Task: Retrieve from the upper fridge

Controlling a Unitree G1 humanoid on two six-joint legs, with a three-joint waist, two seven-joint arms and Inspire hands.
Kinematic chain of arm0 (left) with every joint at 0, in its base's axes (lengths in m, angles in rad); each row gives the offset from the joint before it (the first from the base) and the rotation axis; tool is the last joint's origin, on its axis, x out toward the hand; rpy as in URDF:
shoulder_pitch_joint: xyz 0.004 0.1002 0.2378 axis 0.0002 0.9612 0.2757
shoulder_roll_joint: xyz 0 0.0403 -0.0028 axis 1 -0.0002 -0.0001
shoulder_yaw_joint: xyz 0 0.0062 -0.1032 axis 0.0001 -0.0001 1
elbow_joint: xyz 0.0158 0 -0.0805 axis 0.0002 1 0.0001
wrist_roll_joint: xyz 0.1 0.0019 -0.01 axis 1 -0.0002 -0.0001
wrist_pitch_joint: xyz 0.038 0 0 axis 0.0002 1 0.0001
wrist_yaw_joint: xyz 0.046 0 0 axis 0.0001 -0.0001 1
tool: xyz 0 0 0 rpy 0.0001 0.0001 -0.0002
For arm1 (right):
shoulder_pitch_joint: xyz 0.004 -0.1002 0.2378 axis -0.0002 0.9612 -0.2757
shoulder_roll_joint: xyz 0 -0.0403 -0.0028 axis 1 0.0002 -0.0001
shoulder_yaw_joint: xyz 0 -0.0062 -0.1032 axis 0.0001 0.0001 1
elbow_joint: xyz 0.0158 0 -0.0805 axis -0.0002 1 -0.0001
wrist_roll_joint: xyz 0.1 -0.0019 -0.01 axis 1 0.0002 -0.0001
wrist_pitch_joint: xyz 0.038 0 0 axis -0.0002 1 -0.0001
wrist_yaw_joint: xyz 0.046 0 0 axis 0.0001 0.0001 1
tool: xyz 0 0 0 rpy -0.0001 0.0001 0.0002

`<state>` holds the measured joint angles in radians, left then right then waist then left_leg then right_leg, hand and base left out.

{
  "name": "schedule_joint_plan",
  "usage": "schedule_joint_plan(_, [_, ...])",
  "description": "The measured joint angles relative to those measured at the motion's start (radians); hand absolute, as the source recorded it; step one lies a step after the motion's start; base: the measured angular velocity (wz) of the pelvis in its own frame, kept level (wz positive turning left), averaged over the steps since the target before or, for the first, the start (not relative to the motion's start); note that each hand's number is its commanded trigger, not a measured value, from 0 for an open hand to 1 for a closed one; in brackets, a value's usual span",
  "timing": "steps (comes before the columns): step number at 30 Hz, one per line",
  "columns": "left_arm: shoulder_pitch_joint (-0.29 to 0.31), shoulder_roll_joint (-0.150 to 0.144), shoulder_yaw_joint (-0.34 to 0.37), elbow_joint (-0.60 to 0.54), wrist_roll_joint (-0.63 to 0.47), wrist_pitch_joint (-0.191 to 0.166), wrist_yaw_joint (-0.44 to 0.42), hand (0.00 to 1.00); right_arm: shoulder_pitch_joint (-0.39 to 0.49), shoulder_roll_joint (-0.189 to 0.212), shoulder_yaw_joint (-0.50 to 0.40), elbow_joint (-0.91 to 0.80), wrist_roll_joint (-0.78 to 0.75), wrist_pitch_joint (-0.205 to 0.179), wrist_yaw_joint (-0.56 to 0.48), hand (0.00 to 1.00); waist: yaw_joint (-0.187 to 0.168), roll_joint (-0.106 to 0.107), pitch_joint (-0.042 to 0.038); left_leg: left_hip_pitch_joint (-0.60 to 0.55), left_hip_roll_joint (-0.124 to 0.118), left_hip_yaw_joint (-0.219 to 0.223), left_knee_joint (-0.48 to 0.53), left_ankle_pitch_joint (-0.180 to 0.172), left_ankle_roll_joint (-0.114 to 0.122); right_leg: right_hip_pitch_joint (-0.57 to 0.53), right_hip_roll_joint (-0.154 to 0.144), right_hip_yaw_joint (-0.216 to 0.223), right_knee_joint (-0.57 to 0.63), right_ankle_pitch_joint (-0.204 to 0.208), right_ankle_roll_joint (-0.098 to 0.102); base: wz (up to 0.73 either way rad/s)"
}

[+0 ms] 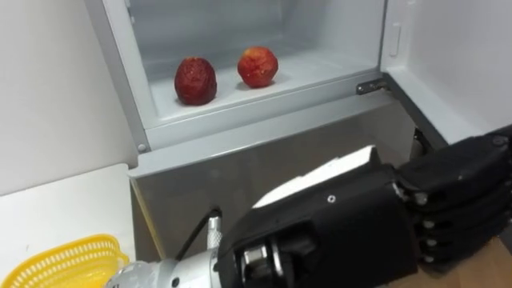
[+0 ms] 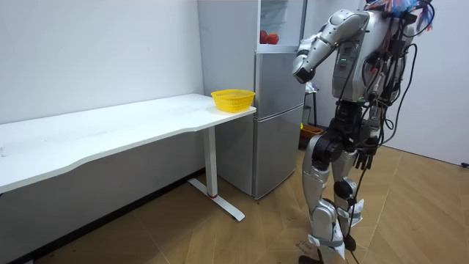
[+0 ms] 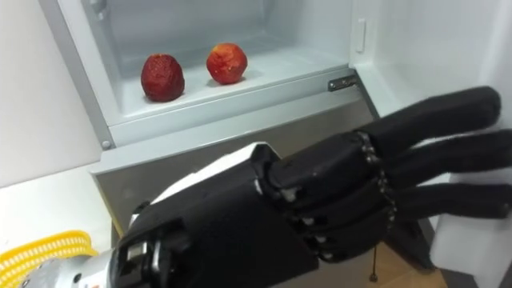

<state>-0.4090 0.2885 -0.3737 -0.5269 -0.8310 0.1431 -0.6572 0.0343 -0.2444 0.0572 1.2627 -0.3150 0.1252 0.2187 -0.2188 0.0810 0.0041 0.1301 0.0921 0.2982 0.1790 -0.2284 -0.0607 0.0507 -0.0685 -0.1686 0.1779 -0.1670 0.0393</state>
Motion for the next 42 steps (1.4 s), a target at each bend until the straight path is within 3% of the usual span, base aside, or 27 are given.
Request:
schedule_joint_plan(4, [-0.002, -0.012, -0.011, 0.0, 0.002, 0.0, 0.0, 0.0, -0.009, 0.0, 0.01, 0.026, 0.009, -0.007, -0.016, 0.0, -0.001, -0.002, 0.0012, 0.002, 0.0, 0.0, 0.0, 0.0, 0.0, 0.0, 0.0, 0.001, 0.0, 0.0, 0.0, 0.0])
schedule_joint_plan(9, [-0.075, -0.029, -0.063, 0.026, 0.019, 0.0, 0.025, 0.0, -0.015, 0.0, 0.041, 0.025, 0.013, -0.016, -0.019, 0.0, -0.001, -0.012, 0.007, -0.002, -0.001, 0.0, 0.0, 0.0, 0.0, -0.001, -0.001, 0.002, 0.001, 0.0, 0.0, 0.0])
schedule_joint_plan(14, [-0.116, -0.078, -0.109, 0.058, 0.041, 0.0, 0.044, 0.0, -0.03, 0.0, 0.065, 0.025, 0.013, -0.013, 0.002, 0.0, -0.018, -0.012, 0.0063, 0.0, 0.0, 0.0, 0.002, 0.0, 0.0, -0.003, 0.0, 0.003, -0.002, 0.0, 0.0, -0.01])
schedule_joint_plan(22, [-0.119, -0.113, -0.141, 0.059, 0.06, 0.004, 0.087, 0.0, -0.043, 0.003, 0.08, 0.024, 0.014, 0.0, 0.0, 0.0, -0.06, -0.006, 0.0014, -0.012, 0.001, 0.0, 0.003, 0.0, 0.0, -0.023, 0.0, 0.001, 0.007, 0.0, 0.0, -0.03])
schedule_joint_plan(27, [-0.119, -0.116, -0.147, 0.059, 0.06, 0.004, 0.119, 0.0, -0.055, 0.002, 0.079, 0.024, 0.013, -0.002, -0.005, 0.0, -0.089, 0.004, -0.0053, -0.012, 0.001, 0.0, 0.003, 0.0, 0.0, -0.025, 0.0, 0.0, 0.007, 0.001, -0.001, -0.02])
schedule_joint_plan(34, [-0.12, -0.124, -0.159, 0.059, 0.061, 0.004, 0.17, 0.0, -0.053, 0.004, 0.079, 0.026, 0.007, -0.003, -0.026, 0.0, -0.109, 0.007, -0.0048, -0.007, 0.001, 0.003, 0.002, 0.0, 0.0, -0.018, 0.0, -0.001, 0.006, 0.001, -0.001, 0.0])
schedule_joint_plan(42, [-0.12, -0.128, -0.159, 0.068, 0.112, 0.003, 0.184, 0.0, -0.053, 0.007, 0.116, 0.026, 0.036, 0.0, -0.019, 0.0, -0.089, 0.003, -0.0016, 0.001, 0.001, 0.019, 0.002, 0.0, 0.0, -0.017, 0.0, 0.002, 0.008, 0.001, -0.001, -0.03])
